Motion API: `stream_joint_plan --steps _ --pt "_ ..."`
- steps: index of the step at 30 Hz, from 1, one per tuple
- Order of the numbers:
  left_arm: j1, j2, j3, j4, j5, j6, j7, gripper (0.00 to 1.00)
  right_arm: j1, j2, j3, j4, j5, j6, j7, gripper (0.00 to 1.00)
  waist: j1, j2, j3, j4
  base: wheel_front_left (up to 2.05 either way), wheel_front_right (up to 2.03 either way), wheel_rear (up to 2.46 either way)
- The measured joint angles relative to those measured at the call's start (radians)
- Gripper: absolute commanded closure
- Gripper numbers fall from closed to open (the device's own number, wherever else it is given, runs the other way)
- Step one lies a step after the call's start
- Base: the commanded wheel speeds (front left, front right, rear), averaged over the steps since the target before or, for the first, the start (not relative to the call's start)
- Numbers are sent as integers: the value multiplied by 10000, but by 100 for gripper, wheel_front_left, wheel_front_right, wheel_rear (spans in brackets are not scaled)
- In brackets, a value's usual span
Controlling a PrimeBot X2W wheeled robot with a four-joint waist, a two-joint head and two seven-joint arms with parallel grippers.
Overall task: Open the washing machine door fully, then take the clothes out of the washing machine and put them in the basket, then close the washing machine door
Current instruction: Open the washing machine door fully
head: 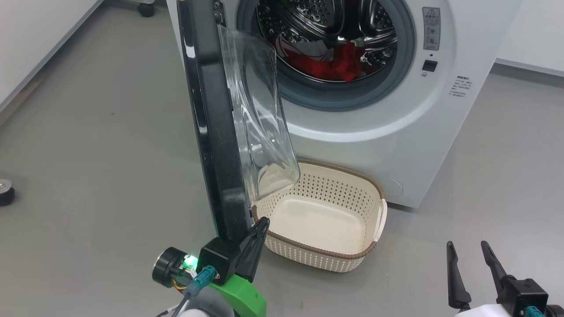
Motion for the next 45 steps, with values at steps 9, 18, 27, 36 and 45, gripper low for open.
stream_joint_plan --steps 9,18,27,36,45 --pt "3 8 219 182 -2 157 -102 100 0 19 -50 0 -10 46 0 0 0 0 -1 376 0 0 0" --pt "44 299 658 286 -2 328 -192 100 2 29 -119 12 -52 132 0 0 0 0 -56 721 0 0 0" --pt "129 579 1394 397 -2 587 -368 100 2 29 -86 58 -90 209 0 0 0 0 -99 842 0 0 0" --pt "208 706 2209 623 -19 663 -523 100 2 48 -6 109 -102 349 0 0 0 0 -129 811 0 0 0" --pt "263 838 3204 798 -96 746 -717 100 -4 40 25 79 -190 355 0 0 0 0 186 624 0 0 0"
